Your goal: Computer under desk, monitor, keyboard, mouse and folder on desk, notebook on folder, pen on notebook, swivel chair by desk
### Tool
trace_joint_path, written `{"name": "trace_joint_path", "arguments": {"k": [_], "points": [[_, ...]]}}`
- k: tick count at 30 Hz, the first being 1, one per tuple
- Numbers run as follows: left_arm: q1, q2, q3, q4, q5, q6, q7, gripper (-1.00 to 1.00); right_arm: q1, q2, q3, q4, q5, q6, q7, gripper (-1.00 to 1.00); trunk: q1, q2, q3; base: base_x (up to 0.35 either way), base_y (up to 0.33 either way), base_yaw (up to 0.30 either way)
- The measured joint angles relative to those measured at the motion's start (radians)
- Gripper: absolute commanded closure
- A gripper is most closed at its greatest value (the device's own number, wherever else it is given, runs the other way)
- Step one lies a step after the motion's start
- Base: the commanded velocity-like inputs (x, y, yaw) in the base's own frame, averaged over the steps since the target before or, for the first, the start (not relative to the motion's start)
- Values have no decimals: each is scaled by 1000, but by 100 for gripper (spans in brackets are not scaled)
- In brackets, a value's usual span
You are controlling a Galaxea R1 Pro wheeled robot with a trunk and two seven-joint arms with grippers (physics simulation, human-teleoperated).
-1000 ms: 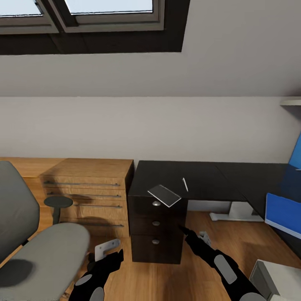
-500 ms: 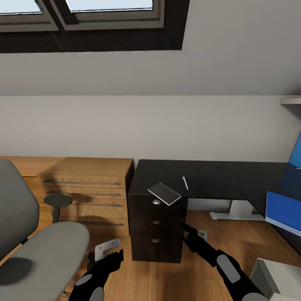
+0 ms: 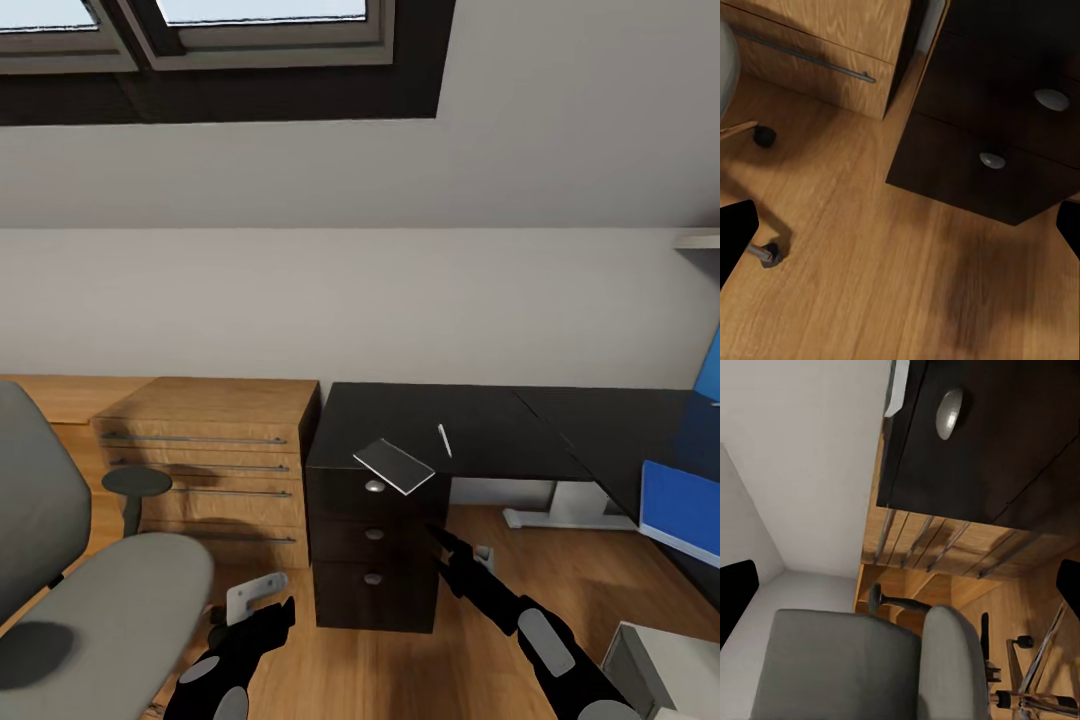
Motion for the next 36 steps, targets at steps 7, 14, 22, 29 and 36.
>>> {"name": "trace_joint_path", "arguments": {"k": [7, 14, 22, 29, 36], "points": [[0, 0, 0, 5, -1, 0, 1, -100, 0, 4, 3, 0, 3, -3, -5, -100, 0, 0, 0, 164, 37, 0], [0, 0, 0, 7, -1, 0, 1, -100, 0, 7, 4, 0, 0, -4, -27, -100, 0, 0, 0, 129, 28, 0], [0, 0, 0, 8, -2, 0, 1, -100, 0, 10, 4, -1, -1, -7, -35, -100, 0, 0, 0, 188, 13, 0], [0, 0, 0, 8, -2, 0, 1, -100, 0, 15, 3, -1, -1, -8, -36, -100, 0, 0, 0, 77, 2, 0], [0, 0, 0, 8, -1, 1, 0, -100, 0, 15, 3, -1, -1, -8, -36, -100, 0, 0, 0, 129, 0, 0]]}}
